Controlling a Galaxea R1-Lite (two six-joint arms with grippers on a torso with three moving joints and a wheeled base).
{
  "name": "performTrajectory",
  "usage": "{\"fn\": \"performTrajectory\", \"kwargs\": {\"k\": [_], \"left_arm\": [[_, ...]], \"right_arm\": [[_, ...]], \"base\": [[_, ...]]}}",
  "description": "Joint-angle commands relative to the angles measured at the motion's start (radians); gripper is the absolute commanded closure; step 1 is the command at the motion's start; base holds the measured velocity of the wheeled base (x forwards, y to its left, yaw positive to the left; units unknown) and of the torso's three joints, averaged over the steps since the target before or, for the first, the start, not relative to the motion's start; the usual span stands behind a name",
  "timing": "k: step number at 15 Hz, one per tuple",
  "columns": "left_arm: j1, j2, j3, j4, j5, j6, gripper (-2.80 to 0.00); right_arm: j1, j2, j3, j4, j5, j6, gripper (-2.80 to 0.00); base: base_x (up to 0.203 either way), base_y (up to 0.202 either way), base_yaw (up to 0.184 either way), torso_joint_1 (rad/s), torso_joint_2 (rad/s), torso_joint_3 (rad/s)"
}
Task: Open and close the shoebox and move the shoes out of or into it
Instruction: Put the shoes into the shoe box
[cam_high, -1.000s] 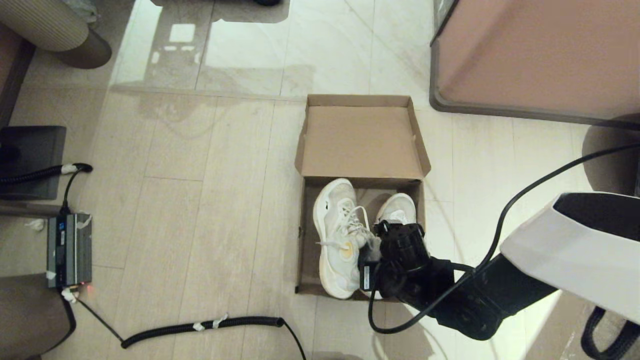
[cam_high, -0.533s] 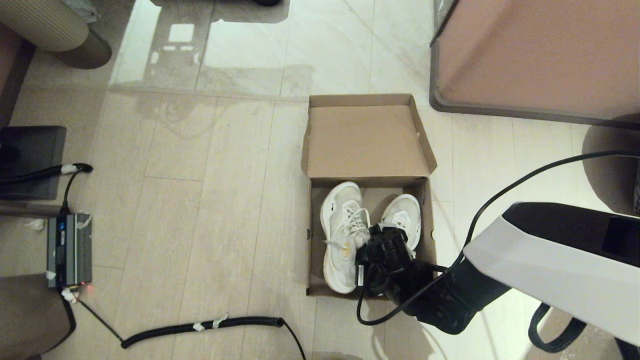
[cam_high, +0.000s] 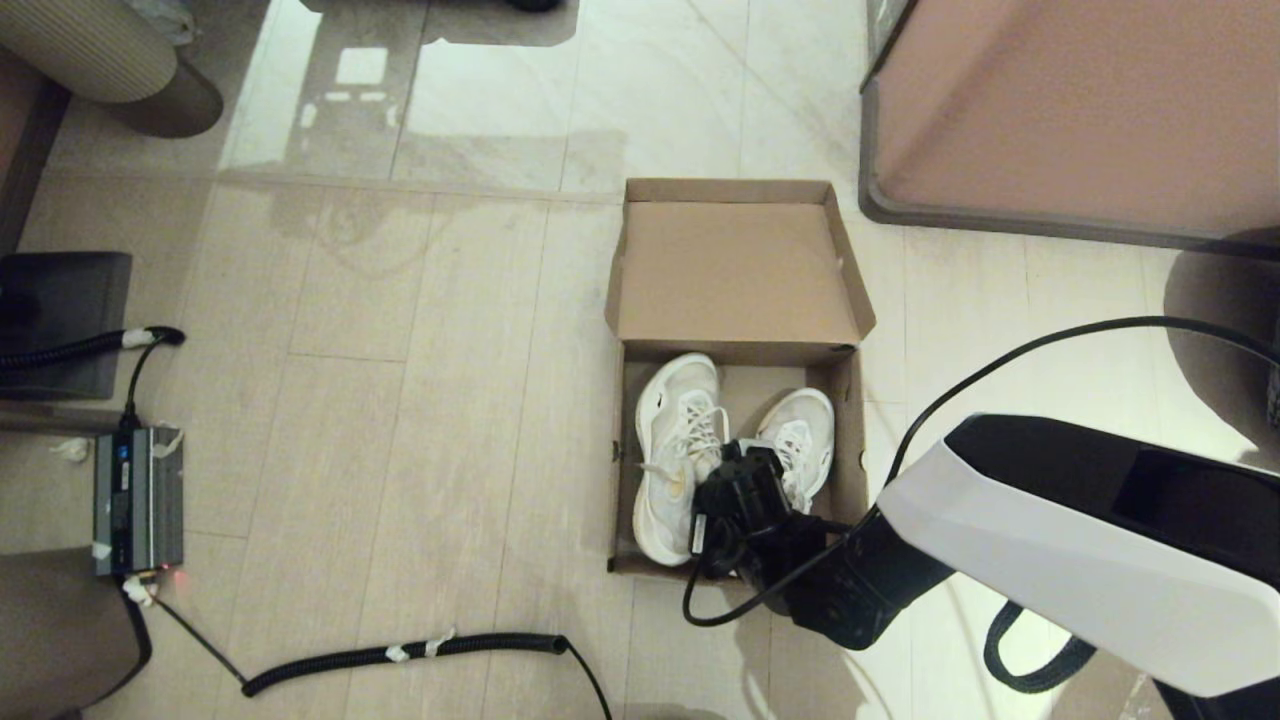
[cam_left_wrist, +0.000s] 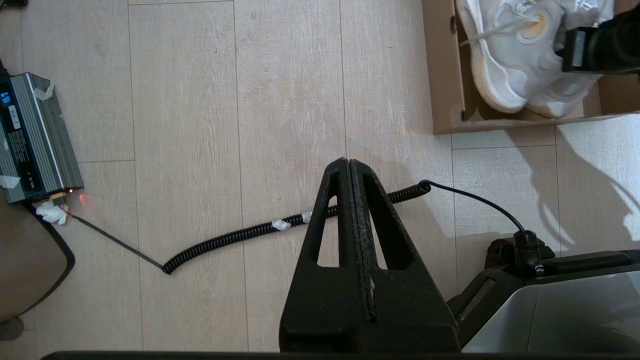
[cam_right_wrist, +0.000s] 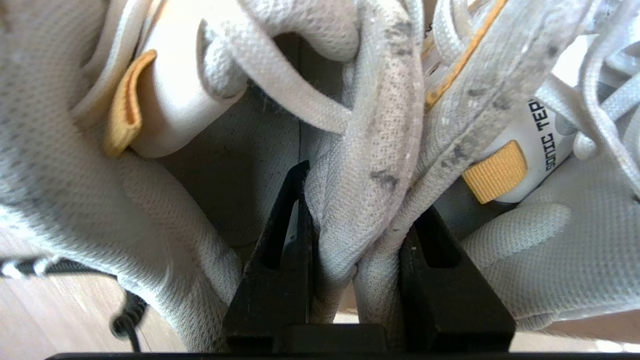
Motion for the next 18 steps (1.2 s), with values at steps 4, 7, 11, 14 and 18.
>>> {"fn": "performTrajectory", "kwargs": {"k": [4,7,11,14,18], "left_arm": [[0.0,0.0,0.0,0.0,0.0,0.0,0.0],[0.0,0.0,0.0,0.0,0.0,0.0,0.0],[0.0,0.001,0.0,0.0,0.0,0.0,0.0],[0.0,0.0,0.0,0.0,0.0,0.0,0.0],[0.0,0.0,0.0,0.0,-0.001,0.0,0.0]], "right_arm": [[0.004,0.027,-0.058,0.001,-0.008,0.006,0.0],[0.005,0.013,-0.047,0.019,-0.027,0.004,0.0],[0.023,-0.03,0.0,0.101,-0.048,0.005,0.0],[0.026,-0.025,0.0,0.1,-0.049,0.033,-2.8],[0.042,-0.038,0.04,0.099,-0.059,0.043,-2.8]], "base": [[0.0,0.0,0.0,0.0,0.0,0.0],[0.0,0.0,0.0,0.0,0.0,0.0],[0.0,0.0,0.0,0.0,0.0,0.0],[0.0,0.0,0.0,0.0,0.0,0.0],[0.0,0.0,0.0,0.0,0.0,0.0]]}}
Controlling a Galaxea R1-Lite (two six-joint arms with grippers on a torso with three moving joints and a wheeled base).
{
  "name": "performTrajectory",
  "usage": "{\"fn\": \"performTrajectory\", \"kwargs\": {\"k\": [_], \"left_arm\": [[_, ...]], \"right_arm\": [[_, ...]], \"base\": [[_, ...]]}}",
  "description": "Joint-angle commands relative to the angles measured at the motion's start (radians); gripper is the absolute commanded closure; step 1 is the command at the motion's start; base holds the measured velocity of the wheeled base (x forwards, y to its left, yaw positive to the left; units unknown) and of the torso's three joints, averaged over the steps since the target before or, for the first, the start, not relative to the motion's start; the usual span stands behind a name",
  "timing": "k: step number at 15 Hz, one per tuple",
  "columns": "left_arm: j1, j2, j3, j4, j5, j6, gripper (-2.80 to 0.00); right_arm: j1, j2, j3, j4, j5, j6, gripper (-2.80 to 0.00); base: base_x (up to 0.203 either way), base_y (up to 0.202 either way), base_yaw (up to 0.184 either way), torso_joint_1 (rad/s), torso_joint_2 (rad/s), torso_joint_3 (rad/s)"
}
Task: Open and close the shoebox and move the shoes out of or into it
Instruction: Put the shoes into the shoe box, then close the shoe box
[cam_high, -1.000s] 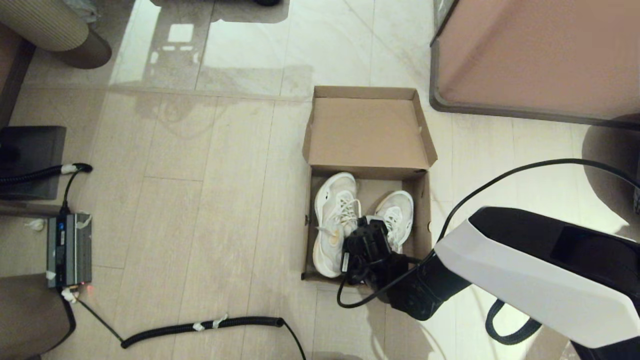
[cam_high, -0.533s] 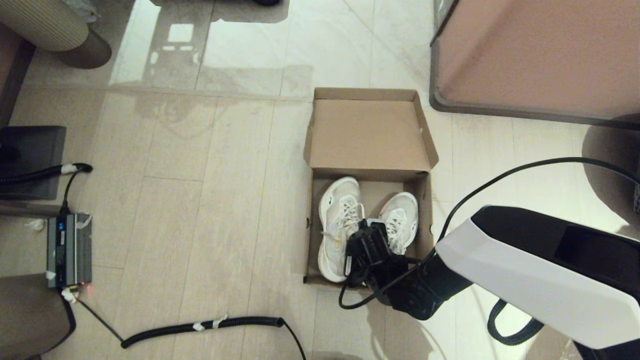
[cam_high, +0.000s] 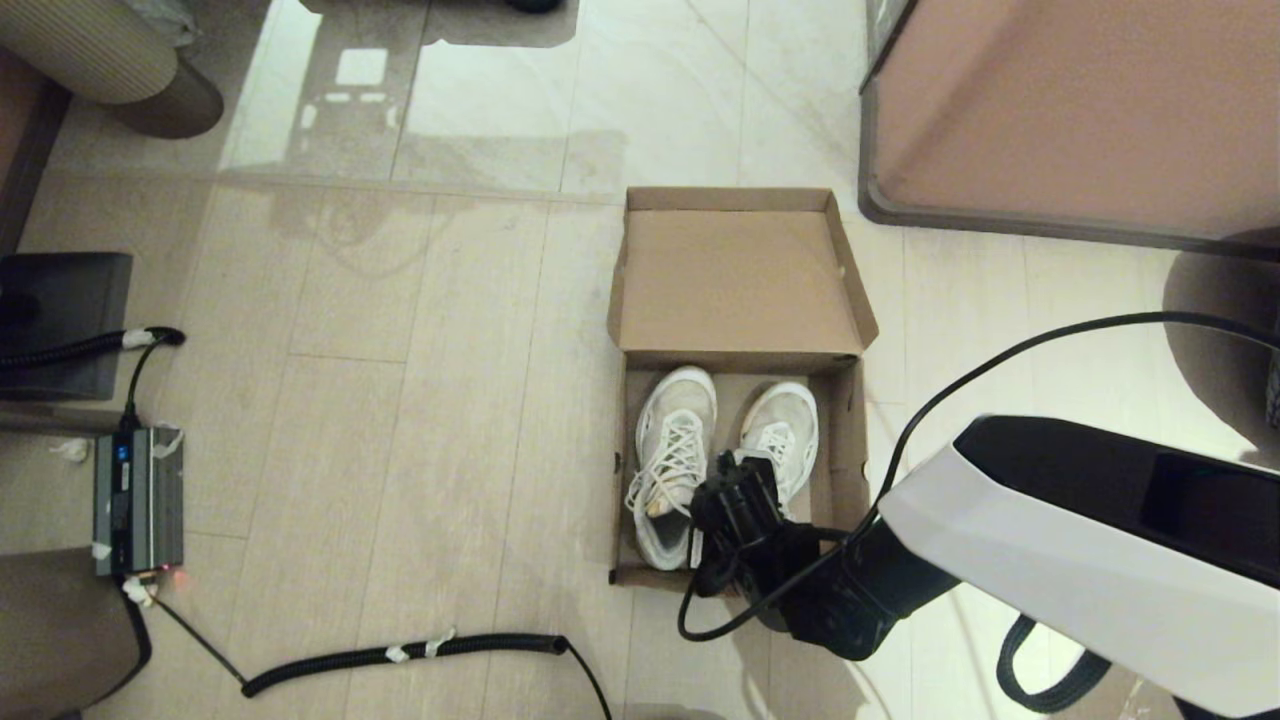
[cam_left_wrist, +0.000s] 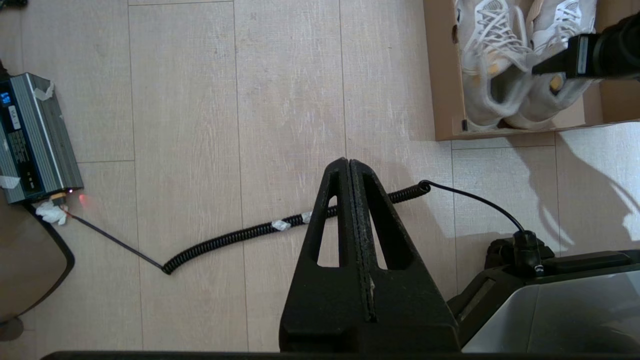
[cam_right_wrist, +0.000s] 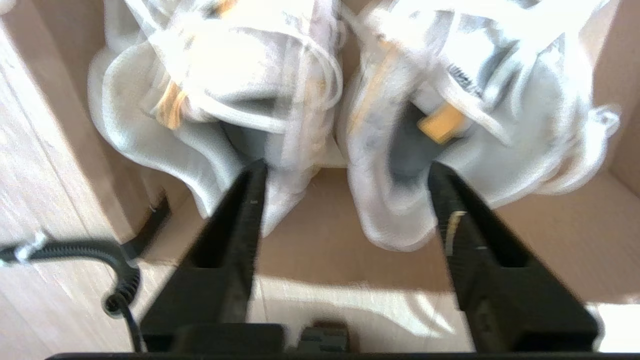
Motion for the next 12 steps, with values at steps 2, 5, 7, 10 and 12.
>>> {"fn": "performTrajectory", "kwargs": {"k": [2,5,7,10,12], "left_arm": [[0.0,0.0,0.0,0.0,0.0,-0.001,0.0],[0.0,0.0,0.0,0.0,-0.001,0.0,0.0],[0.0,0.0,0.0,0.0,0.0,0.0,0.0],[0.0,0.0,0.0,0.0,0.0,0.0,0.0],[0.0,0.0,0.0,0.0,-0.001,0.0,0.0]], "right_arm": [[0.008,-0.06,0.065,-0.004,-0.011,0.003,-2.8],[0.032,-0.144,0.175,-0.01,-0.023,0.041,-2.8],[0.007,-0.155,0.189,-0.018,-0.03,0.074,-2.8],[-0.042,-0.118,0.129,-0.019,-0.029,0.064,-2.8],[-0.057,-0.053,0.017,-0.01,-0.032,0.061,-2.8]], "base": [[0.0,0.0,0.0,0.0,0.0,0.0],[0.0,0.0,0.0,0.0,0.0,0.0],[0.0,0.0,0.0,0.0,0.0,0.0],[0.0,0.0,0.0,0.0,0.0,0.0],[0.0,0.0,0.0,0.0,0.0,0.0]]}}
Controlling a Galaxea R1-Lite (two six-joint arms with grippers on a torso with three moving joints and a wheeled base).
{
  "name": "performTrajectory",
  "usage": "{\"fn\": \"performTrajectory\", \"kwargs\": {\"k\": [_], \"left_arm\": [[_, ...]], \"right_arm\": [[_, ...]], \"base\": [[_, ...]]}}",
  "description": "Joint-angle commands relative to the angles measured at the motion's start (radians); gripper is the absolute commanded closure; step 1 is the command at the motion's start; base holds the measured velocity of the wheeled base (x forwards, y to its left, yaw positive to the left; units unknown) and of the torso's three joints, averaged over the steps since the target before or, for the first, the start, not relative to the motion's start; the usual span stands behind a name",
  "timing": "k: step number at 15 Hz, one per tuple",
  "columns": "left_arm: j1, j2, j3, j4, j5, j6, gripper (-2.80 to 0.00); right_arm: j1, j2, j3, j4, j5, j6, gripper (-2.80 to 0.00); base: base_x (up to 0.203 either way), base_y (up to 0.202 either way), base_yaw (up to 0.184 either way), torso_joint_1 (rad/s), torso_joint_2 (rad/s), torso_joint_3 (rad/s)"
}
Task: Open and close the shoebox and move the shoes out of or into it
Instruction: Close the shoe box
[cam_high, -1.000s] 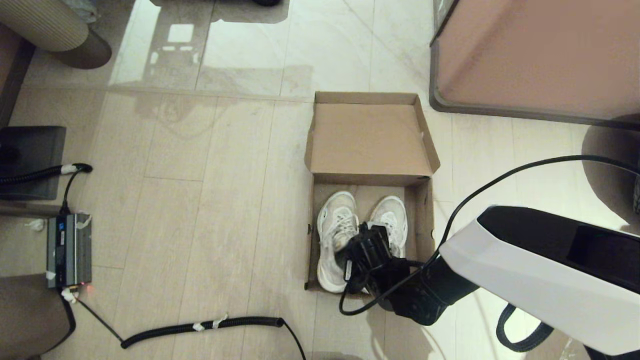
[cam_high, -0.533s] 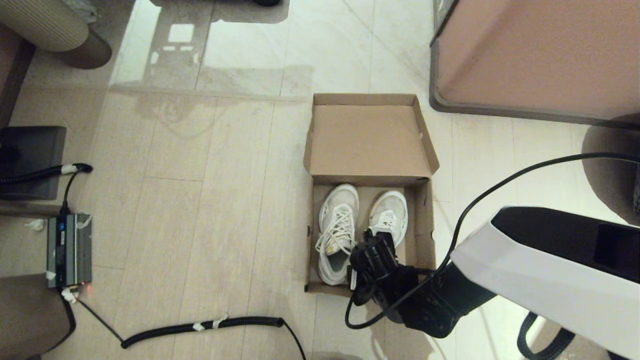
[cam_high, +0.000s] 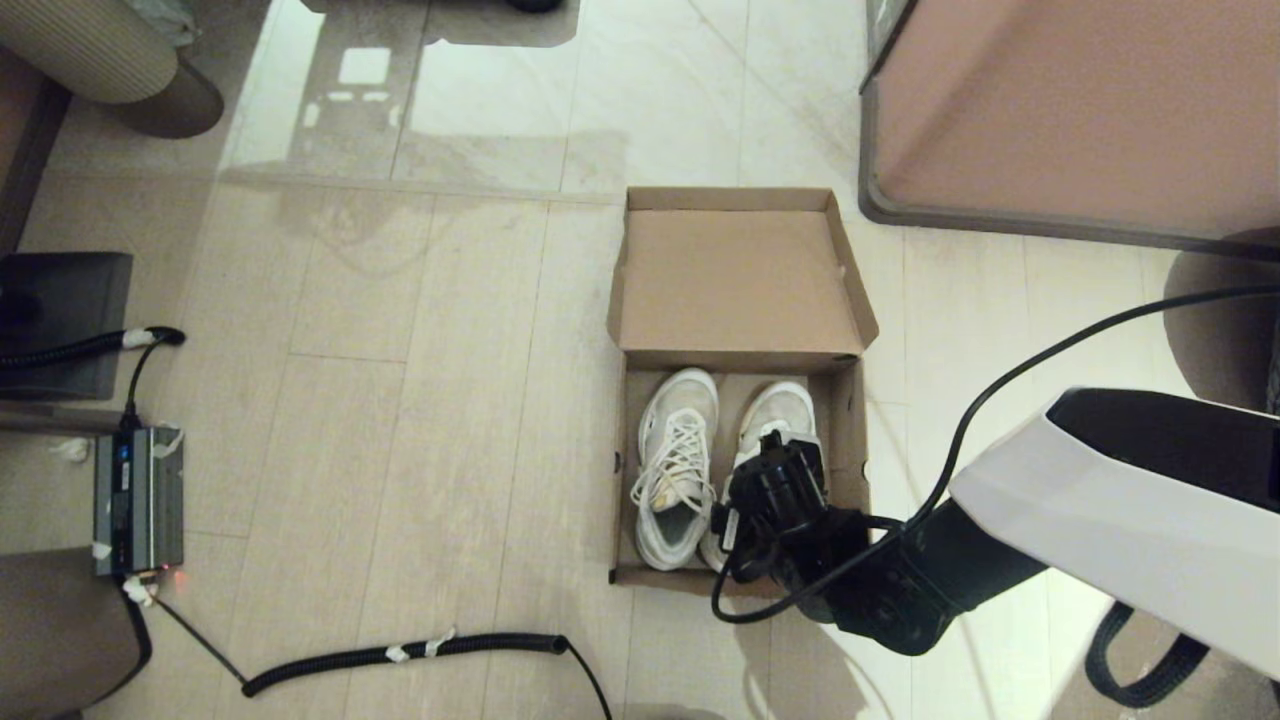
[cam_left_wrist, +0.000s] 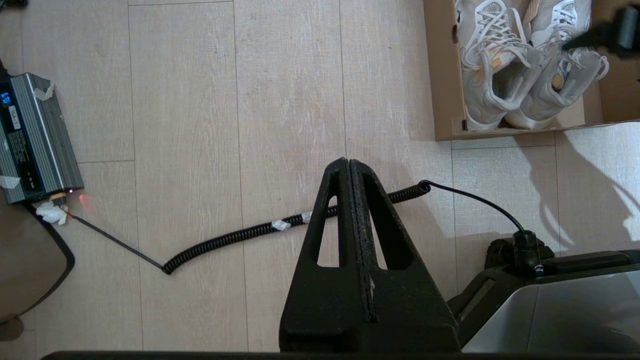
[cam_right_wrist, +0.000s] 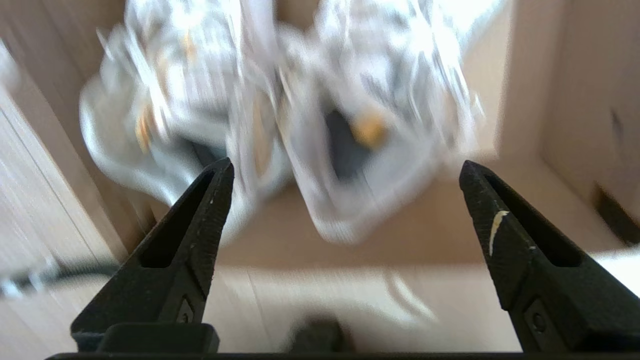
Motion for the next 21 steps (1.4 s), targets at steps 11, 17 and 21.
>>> {"fn": "performTrajectory", "kwargs": {"k": [11,17,21], "left_arm": [[0.0,0.0,0.0,0.0,0.0,0.0,0.0],[0.0,0.0,0.0,0.0,0.0,0.0,0.0],[0.0,0.0,0.0,0.0,0.0,0.0,0.0]], "right_arm": [[-0.04,0.115,-0.283,0.113,-0.026,-0.024,0.0],[-0.088,0.197,-0.417,0.148,-0.024,-0.062,0.0],[-0.077,0.205,-0.378,0.153,-0.024,-0.058,0.0]], "base": [[0.0,0.0,0.0,0.0,0.0,0.0],[0.0,0.0,0.0,0.0,0.0,0.0],[0.0,0.0,0.0,0.0,0.0,0.0]]}}
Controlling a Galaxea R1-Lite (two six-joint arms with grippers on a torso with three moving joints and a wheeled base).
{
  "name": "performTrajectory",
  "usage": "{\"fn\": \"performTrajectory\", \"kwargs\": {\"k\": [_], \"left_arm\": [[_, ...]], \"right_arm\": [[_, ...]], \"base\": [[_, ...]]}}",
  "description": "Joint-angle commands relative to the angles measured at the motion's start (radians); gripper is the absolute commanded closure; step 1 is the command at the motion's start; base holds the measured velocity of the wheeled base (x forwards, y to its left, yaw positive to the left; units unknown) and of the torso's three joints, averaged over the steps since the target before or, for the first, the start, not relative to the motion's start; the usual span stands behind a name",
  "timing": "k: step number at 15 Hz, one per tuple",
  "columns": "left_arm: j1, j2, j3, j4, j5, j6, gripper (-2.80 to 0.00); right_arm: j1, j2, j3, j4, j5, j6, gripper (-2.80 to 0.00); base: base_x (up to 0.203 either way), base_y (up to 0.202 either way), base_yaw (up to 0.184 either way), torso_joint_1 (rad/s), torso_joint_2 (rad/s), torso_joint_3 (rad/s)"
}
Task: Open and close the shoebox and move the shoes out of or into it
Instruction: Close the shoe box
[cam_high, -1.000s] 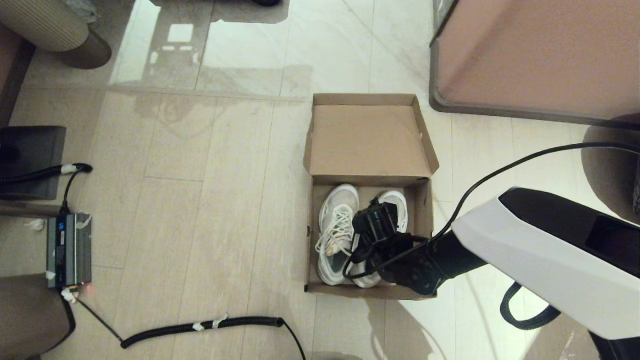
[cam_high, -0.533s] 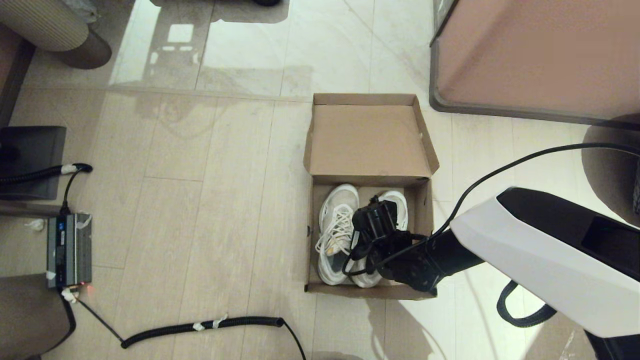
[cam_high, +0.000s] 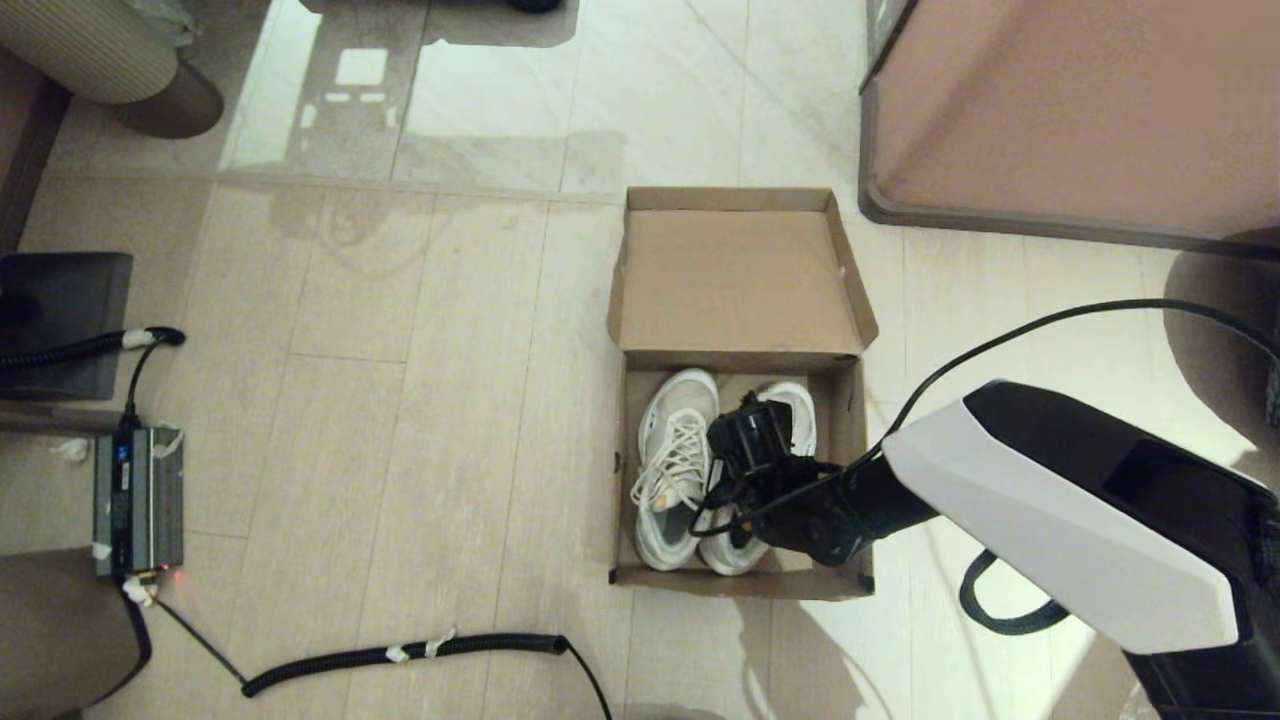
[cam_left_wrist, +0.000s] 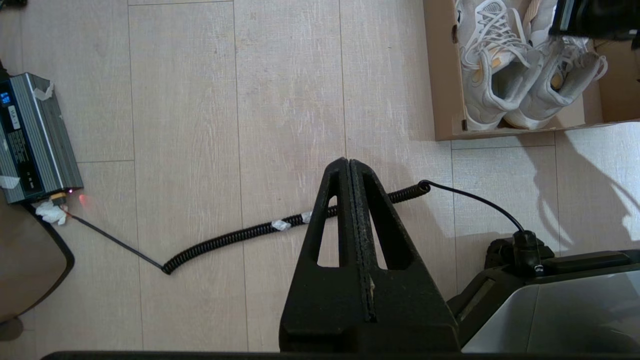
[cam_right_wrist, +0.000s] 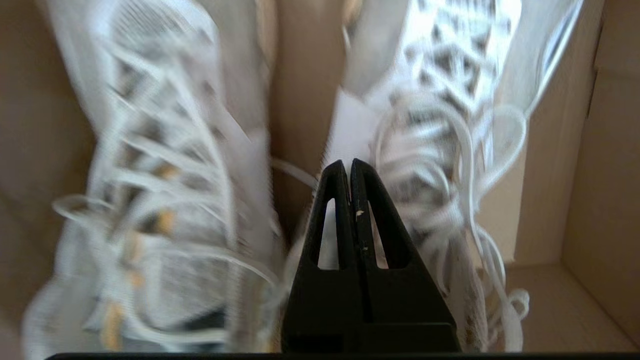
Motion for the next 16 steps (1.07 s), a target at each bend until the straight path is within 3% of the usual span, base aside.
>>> {"fn": "performTrajectory", "kwargs": {"k": [1,9,16], "left_arm": [[0.0,0.0,0.0,0.0,0.001,0.001,0.0],[0.0,0.001,0.0,0.0,0.0,0.001,0.0],[0.0,0.001,0.0,0.0,0.001,0.001,0.0]], "right_arm": [[0.015,0.008,0.02,0.005,-0.003,0.008,0.0],[0.123,-0.041,0.218,0.002,-0.014,0.102,0.0],[0.121,-0.195,0.202,0.003,-0.005,0.083,0.0]], "base": [[0.0,0.0,0.0,0.0,0.0,0.0],[0.0,0.0,0.0,0.0,0.0,0.0],[0.0,0.0,0.0,0.0,0.0,0.0]]}}
